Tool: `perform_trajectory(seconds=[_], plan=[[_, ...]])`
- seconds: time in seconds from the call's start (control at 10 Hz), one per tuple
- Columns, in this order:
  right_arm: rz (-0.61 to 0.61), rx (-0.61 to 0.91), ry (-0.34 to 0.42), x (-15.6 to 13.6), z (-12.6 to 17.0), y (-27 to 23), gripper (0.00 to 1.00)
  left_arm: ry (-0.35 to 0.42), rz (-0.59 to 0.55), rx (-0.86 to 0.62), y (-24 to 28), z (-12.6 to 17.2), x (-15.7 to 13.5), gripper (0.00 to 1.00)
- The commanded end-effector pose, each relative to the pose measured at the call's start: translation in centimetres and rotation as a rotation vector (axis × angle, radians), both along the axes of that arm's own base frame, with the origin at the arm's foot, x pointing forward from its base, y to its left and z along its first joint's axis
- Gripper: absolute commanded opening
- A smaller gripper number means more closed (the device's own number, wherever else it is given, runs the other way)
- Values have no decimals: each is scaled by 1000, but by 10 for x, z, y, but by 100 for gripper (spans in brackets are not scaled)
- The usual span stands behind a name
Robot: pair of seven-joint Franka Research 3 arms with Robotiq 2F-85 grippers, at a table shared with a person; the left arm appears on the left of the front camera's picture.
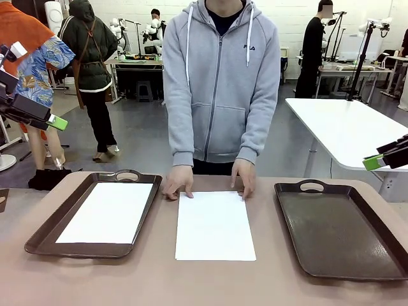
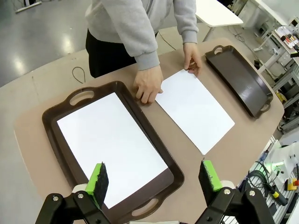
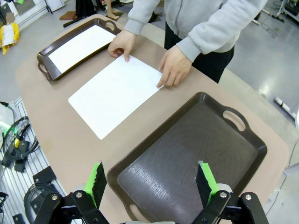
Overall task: Sort the A4 documents.
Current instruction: Receive the A4 Paper.
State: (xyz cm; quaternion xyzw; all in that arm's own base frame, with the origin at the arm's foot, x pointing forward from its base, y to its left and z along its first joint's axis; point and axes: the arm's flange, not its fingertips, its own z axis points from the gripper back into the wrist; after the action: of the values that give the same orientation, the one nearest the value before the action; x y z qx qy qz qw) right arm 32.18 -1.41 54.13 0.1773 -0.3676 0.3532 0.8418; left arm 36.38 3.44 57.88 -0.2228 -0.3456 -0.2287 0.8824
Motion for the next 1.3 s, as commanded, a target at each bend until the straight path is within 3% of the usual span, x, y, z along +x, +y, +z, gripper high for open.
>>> perform_trajectory(seconds=[0.0,1.2], plan=[[7,12,4,2,-2,0,100,-4,-1,3,-1,0,0,100],[7,12,4,2,-2,0,100,-4,-1,3,-1,0,0,100]])
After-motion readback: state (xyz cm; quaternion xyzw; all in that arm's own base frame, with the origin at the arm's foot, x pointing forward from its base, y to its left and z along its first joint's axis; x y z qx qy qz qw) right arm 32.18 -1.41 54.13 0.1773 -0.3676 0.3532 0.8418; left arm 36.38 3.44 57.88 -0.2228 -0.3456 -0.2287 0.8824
